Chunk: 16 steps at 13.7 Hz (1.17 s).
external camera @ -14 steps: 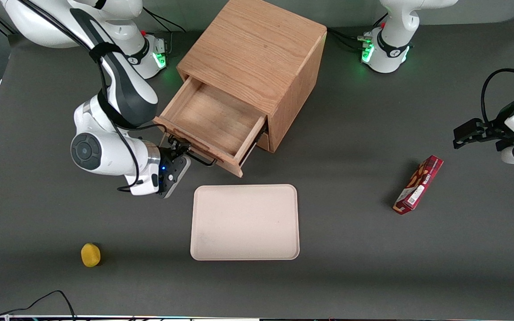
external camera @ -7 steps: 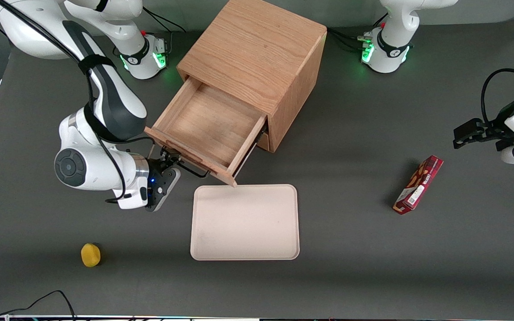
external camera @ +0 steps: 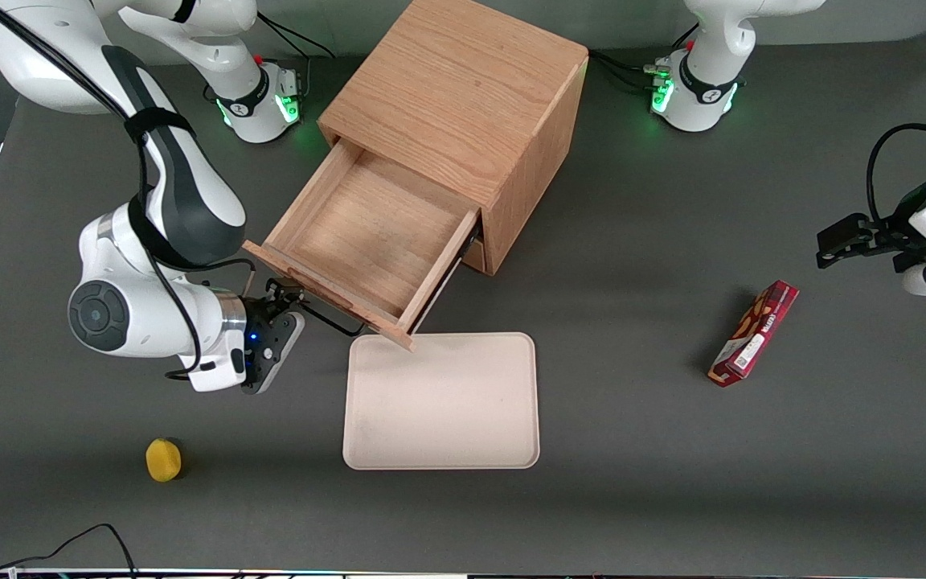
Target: Open upper drawer
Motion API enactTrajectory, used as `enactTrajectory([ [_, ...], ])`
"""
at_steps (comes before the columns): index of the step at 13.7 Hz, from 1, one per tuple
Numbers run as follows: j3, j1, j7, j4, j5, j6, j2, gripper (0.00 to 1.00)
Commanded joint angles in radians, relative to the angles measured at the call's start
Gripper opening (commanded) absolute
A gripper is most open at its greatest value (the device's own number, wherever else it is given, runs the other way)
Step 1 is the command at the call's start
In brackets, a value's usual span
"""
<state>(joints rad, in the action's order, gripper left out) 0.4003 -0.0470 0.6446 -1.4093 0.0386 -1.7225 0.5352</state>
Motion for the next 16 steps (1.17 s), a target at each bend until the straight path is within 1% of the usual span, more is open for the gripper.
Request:
enactTrajectory([
  [1, -0.005, 0.009, 0.009, 0.125, -0.026, 0.075, 0.032, 1.0],
  [4, -0.003, 0.009, -0.014, 0.157, -0.019, 0.107, -0.018, 1.0],
  [5, 0.002, 0.01, -0.063, 0.158, -0.022, 0.11, -0.053, 1.0],
  [7, 0.008, 0.01, -0.179, 0.153, -0.02, 0.142, -0.134, 1.0],
  [8, 0.009, 0.01, -0.247, 0.151, -0.019, 0.182, -0.176, 1.0],
  [10, 0.009, 0.01, -0.408, 0.144, -0.02, 0.214, -0.259, 1.0],
  [12, 0.008, 0.003, -0.521, 0.127, -0.02, 0.289, -0.322, 1.0],
  [13, -0.001, 0.001, -0.602, 0.098, -0.02, 0.308, -0.368, 1.0],
  [15, -0.017, -0.007, -0.773, -0.017, -0.028, 0.308, -0.472, 1.0],
  [16, -0.046, -0.007, -0.83, -0.06, -0.029, 0.301, -0.503, 1.0],
])
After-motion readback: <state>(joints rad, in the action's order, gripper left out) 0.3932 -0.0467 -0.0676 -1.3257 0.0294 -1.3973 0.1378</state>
